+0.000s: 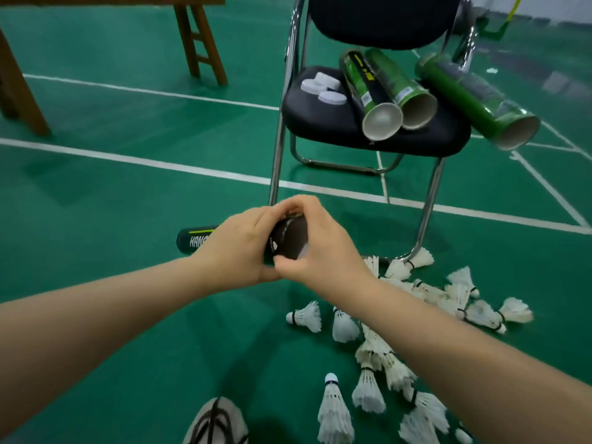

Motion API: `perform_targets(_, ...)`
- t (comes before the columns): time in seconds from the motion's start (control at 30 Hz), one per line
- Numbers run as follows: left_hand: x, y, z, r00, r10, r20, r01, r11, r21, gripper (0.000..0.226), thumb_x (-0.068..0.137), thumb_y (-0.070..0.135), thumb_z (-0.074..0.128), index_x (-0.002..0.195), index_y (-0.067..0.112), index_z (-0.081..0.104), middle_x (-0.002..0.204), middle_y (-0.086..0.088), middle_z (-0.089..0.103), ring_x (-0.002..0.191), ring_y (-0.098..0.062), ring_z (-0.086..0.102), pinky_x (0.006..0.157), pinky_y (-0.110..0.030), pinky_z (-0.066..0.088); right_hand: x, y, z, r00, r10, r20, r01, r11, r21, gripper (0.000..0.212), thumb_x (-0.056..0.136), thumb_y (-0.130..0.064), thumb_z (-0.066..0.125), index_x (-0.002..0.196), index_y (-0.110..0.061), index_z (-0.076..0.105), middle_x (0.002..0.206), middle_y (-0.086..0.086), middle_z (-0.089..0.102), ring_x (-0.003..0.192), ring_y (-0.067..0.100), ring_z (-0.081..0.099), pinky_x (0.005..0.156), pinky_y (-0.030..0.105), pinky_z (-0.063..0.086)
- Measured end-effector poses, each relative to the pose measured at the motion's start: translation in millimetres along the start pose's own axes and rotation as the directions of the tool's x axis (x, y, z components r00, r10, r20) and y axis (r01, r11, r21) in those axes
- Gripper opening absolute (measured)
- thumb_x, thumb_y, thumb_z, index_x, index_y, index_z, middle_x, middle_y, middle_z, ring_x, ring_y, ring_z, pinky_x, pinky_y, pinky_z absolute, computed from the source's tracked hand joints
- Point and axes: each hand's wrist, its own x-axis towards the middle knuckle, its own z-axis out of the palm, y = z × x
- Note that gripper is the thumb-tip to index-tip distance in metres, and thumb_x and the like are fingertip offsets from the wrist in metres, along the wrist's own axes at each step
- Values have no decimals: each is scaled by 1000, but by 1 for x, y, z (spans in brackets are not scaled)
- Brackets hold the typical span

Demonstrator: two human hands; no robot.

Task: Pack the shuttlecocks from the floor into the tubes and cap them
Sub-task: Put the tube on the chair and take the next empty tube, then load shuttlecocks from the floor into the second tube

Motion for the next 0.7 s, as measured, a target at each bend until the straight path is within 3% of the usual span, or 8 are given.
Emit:
perform_targets(0.17, -5, -27, 61, 993, -51, 108, 54, 998, -30, 90, 59, 50, 51, 135, 6, 35, 103, -10, 62, 87, -28, 59, 76, -34, 48, 6, 58, 27, 986, 137, 92, -143, 988, 59, 65, 68, -18, 73, 119, -30, 35, 113, -12, 51, 101, 10, 52, 83, 20, 41)
perform_targets(0.4, 5, -52, 107, 978, -70, 198, 79, 996, -39, 84, 60, 49, 50, 133, 8, 40, 100, -7, 60, 85, -27, 56, 73, -38, 46, 20, 117, 50, 970, 179, 165, -204, 967, 151, 60, 69, -15, 75, 99, -47, 34, 98, -30, 48, 93, -11, 48, 78, 3, 37)
perform_targets(0.5, 8, -57, 115, 970, -74, 230, 76, 997, -1, 84, 58, 49, 47, 131, 8, 42, 94, -5, 59, 81, -26, 54, 71, -34, 42, 21, 134, 53, 956, 191, 221, -238, 949, 209, 55, 69, -34, 72, 104, -52, 34, 107, -33, 49, 102, -10, 50, 87, 12, 40)
perform_targets(0.57, 10, -63, 123, 962, -85, 258, 78, 996, 37, 83, 59, 51, 49, 130, 11, 40, 96, -6, 59, 83, -27, 55, 73, -37, 44, 21, 151, 53, 948, 215, 235, -274, 926, 258, 47, 72, -50, 60, 110, -54, 33, 118, -30, 48, 113, -5, 48, 97, 22, 40)
perform_targets(0.63, 9, -70, 131, 955, -104, 279, 87, 994, 74, 76, 58, 52, 55, 124, 17, 38, 97, -6, 59, 84, -28, 56, 74, -40, 47, 20, 171, 50, 943, 282, 177, -325, 894, 309, 40, 76, -54, 50, 114, -50, 36, 123, -26, 48, 121, -1, 45, 104, 30, 37)
perform_targets(0.7, 6, -77, 137, 941, -130, 312, 101, 989, 107, 73, 56, 52, 58, 118, 21, 37, 98, -6, 59, 86, -30, 56, 76, -43, 48, 19, 195, 49, 909, 390, 148, -413, 888, 203, 39, 85, -47, 51, 121, -39, 41, 124, -20, 49, 124, 4, 44, 105, 30, 35)
